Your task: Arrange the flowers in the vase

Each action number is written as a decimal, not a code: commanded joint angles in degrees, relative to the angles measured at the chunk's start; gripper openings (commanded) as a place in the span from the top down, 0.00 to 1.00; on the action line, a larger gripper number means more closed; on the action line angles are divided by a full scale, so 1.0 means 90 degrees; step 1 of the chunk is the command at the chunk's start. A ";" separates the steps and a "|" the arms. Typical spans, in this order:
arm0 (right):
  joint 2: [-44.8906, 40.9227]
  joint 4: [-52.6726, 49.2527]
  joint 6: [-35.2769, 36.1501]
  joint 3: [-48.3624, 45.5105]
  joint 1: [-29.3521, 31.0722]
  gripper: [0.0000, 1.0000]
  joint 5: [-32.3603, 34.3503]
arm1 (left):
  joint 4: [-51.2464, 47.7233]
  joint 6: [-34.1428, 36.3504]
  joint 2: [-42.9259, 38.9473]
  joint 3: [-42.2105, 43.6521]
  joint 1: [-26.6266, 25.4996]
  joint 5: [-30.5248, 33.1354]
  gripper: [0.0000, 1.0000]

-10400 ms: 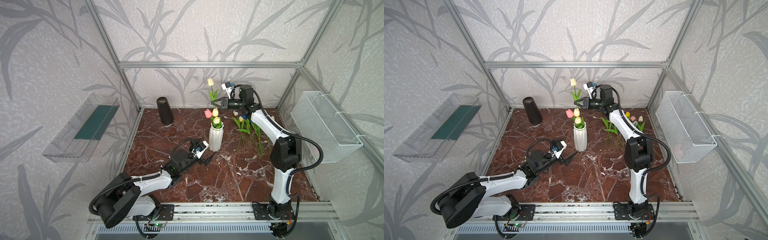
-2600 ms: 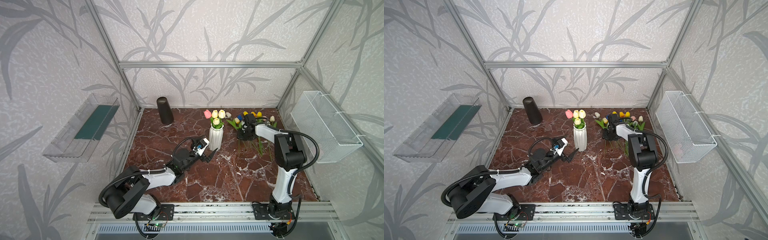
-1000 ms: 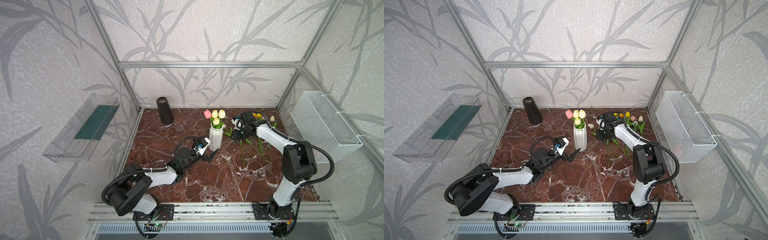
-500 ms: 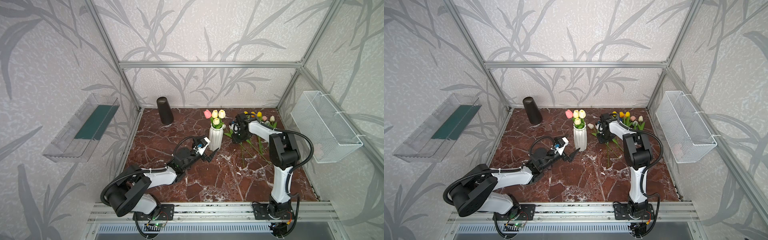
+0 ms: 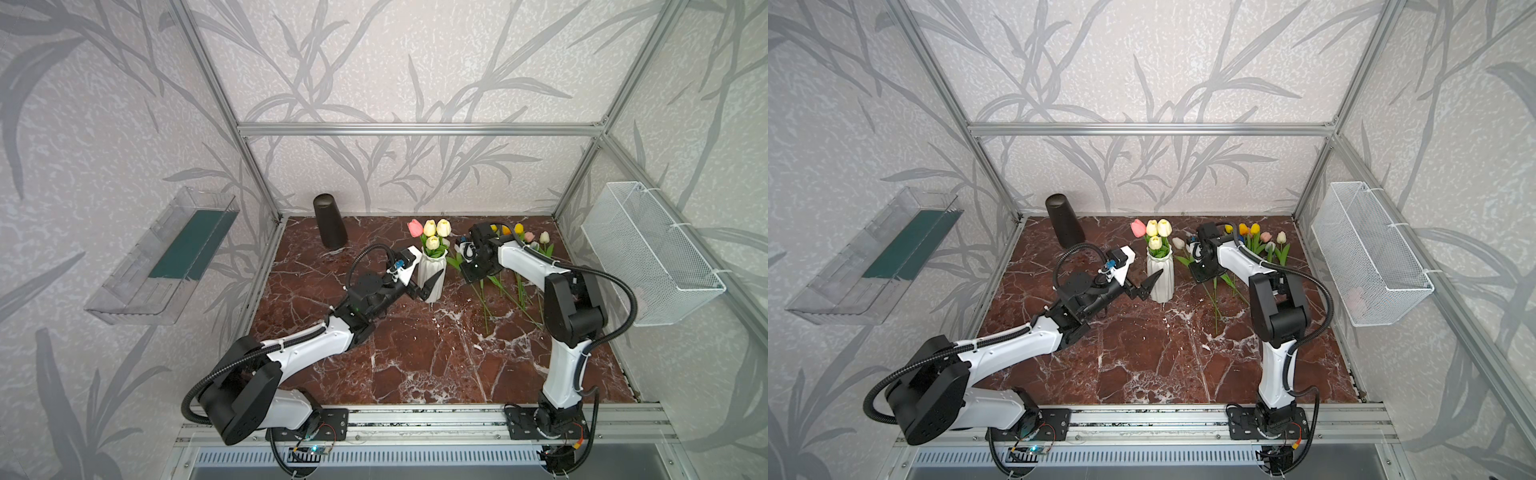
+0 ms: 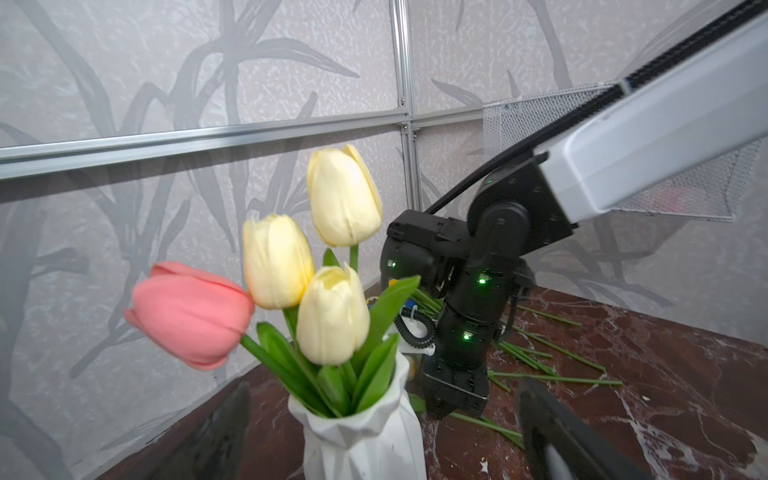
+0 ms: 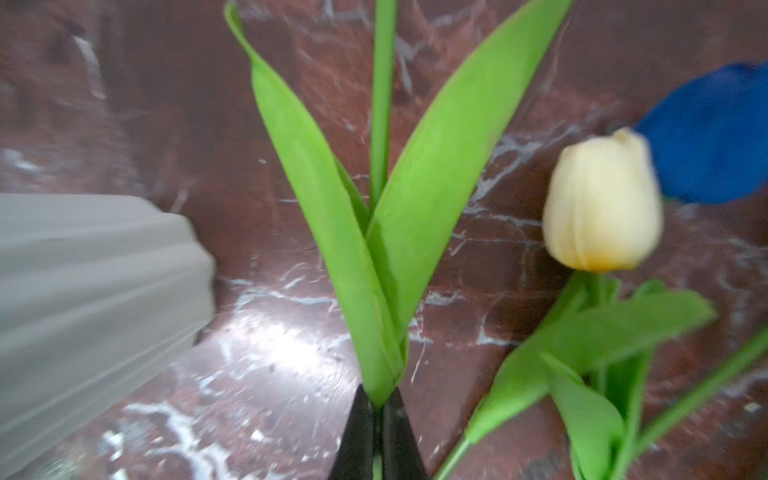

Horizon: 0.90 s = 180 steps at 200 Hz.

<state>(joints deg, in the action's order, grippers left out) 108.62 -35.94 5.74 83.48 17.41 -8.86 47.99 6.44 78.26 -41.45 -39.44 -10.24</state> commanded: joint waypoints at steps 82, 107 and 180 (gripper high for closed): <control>-0.3509 0.2353 -0.0961 -0.1259 0.0019 1.00 -0.0962 | -0.0793 -0.0315 0.1232 -0.1275 0.0125 -0.0261 0.01; -0.3715 0.2649 -0.0997 -0.1509 0.0019 1.00 -0.1108 | -0.0772 -0.0314 0.1386 -0.1413 0.0132 -0.0259 0.03; -0.4042 0.3159 -0.1186 -0.2017 0.0019 1.00 -0.1338 | -0.0860 -0.0203 0.1668 -0.1760 0.0165 -0.0279 0.29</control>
<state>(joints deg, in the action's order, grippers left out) 75.31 -11.25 -3.75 66.04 17.41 -19.09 40.58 3.95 92.33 -55.02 -38.17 -12.08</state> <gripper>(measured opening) 0.056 0.747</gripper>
